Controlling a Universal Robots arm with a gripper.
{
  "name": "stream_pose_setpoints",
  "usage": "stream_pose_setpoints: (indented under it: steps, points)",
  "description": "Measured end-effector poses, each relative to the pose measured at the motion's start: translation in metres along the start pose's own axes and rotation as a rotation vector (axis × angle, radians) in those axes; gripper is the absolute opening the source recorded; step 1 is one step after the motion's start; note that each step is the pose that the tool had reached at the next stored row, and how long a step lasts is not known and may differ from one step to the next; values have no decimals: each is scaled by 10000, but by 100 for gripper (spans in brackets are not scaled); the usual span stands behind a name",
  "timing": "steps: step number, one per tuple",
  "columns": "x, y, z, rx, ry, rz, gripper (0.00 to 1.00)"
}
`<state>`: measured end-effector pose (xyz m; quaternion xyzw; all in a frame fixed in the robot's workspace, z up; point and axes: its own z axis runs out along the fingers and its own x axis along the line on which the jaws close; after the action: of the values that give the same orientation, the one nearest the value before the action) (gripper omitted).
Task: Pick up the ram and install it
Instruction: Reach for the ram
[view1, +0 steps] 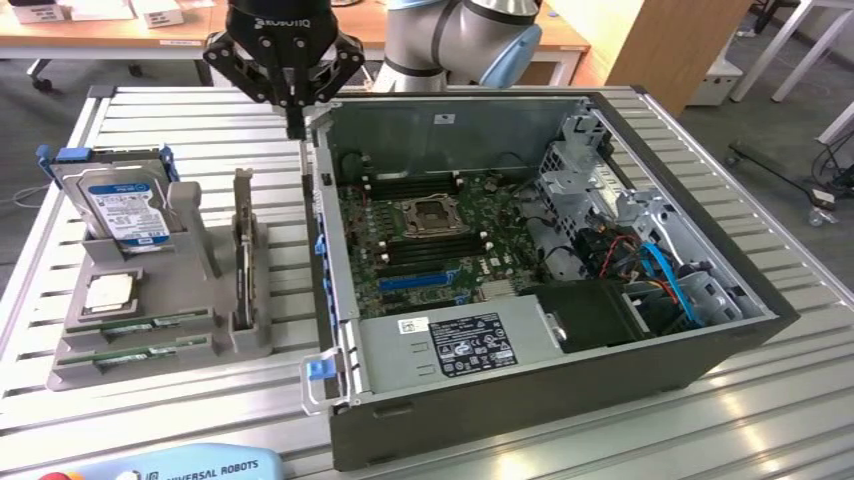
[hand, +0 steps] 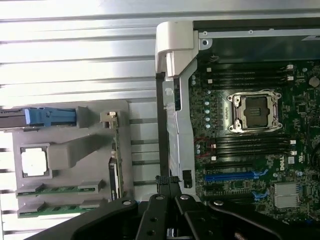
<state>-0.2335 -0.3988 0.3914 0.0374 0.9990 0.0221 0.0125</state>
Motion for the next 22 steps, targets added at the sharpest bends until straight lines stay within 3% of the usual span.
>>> stream_pose_setpoints:
  steps: [22]
  points:
    - [459, -35, -1, 0, 0, 0, 10]
